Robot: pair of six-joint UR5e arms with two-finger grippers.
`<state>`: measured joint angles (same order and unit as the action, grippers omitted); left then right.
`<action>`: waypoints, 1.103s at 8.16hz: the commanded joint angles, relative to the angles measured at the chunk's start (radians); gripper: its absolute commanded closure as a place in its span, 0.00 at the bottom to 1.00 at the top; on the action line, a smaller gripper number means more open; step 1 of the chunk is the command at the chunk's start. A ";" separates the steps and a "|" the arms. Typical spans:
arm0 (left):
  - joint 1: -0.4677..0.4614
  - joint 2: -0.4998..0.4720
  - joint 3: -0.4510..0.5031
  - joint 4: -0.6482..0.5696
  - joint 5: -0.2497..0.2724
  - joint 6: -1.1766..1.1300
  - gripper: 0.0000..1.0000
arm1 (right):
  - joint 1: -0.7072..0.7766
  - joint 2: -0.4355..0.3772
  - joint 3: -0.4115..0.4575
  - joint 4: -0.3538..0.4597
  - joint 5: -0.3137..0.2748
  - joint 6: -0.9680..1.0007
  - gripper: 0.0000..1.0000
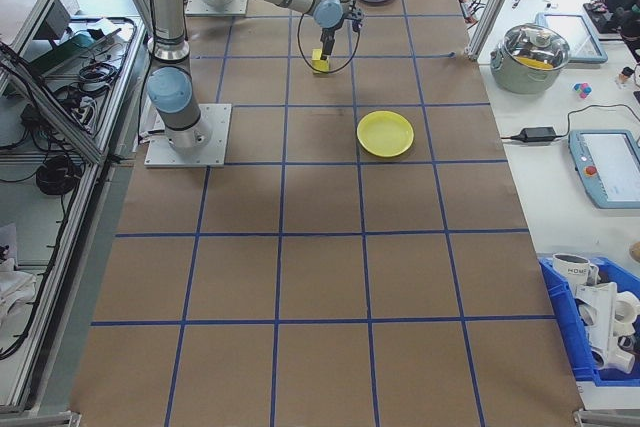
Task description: Sort blocks by color into plates
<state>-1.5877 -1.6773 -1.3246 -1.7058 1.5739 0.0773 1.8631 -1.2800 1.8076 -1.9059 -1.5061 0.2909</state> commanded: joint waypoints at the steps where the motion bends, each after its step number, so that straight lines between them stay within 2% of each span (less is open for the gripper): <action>1: 0.006 0.034 -0.013 -0.025 0.006 0.003 0.00 | 0.028 0.050 -0.001 -0.041 0.003 0.008 0.00; 5: 0.005 0.010 -0.012 0.069 -0.008 -0.001 0.00 | 0.033 0.079 0.003 -0.050 0.004 -0.001 0.00; 6: 0.006 0.017 -0.013 0.069 -0.009 0.001 0.00 | 0.033 0.085 0.003 -0.056 0.042 -0.002 0.00; 9: 0.005 0.071 -0.018 0.014 -0.011 0.001 0.00 | 0.033 0.097 0.004 -0.056 0.049 -0.006 0.00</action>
<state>-1.5819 -1.6394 -1.3393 -1.6556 1.5653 0.0786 1.8959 -1.1900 1.8102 -1.9617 -1.4621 0.2879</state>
